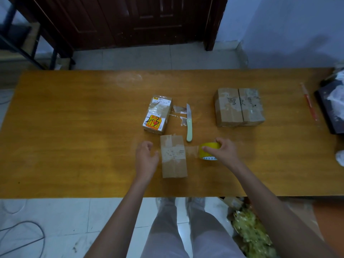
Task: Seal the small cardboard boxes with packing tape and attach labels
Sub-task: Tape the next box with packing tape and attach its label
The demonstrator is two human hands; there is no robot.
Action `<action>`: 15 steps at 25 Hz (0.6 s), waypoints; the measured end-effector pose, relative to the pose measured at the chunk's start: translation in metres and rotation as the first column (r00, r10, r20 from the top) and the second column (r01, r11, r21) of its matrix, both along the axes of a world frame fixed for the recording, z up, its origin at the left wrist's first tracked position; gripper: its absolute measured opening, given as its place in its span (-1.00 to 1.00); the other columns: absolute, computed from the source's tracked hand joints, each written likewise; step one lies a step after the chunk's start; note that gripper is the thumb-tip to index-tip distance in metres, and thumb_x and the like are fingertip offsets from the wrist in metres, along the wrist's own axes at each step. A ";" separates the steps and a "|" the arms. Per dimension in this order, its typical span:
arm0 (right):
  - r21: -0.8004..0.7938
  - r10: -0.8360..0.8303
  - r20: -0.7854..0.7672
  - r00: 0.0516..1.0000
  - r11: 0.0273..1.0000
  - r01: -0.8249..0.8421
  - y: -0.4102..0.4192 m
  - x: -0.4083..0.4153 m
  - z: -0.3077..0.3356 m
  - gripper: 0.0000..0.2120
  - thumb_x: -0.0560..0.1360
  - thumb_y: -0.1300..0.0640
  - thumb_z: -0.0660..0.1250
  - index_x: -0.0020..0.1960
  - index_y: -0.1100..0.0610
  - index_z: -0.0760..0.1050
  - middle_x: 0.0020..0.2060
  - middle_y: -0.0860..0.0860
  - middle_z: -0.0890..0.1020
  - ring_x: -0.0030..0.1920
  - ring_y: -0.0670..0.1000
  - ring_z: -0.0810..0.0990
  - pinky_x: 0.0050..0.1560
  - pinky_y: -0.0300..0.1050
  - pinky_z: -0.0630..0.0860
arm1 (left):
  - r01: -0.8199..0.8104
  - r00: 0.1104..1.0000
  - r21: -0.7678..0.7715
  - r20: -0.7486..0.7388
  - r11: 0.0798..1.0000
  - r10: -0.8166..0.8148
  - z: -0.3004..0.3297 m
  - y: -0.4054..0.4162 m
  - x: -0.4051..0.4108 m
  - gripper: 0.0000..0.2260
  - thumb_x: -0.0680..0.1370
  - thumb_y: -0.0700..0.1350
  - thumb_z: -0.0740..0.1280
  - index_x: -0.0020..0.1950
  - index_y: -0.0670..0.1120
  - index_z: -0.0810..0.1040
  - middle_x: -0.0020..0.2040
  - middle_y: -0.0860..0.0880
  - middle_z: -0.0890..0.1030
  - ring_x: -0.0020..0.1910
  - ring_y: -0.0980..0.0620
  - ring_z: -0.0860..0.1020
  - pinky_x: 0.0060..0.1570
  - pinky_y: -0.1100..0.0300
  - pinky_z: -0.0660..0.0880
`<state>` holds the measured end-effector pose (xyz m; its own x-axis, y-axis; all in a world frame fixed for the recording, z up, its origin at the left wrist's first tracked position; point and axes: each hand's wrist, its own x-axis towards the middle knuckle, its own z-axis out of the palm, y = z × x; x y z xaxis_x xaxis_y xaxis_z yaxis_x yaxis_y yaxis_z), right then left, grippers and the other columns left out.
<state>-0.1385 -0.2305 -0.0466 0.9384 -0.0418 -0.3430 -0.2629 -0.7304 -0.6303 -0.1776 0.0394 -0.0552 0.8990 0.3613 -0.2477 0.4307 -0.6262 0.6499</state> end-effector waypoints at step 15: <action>0.010 0.011 -0.037 0.999 1.000 -0.011 -0.013 -0.004 -0.004 -0.59 0.33 -0.21 0.47 -0.33 0.02 0.33 -0.47 -0.01 0.41 -0.47 -0.05 0.38 -0.45 -0.13 0.26 | 0.027 0.963 -0.468 -0.224 0.883 -0.149 -0.005 0.011 0.019 -0.79 0.47 -0.35 0.39 -0.12 -0.04 0.52 -0.12 -0.01 0.63 -0.10 0.05 0.60 -0.14 0.27 0.50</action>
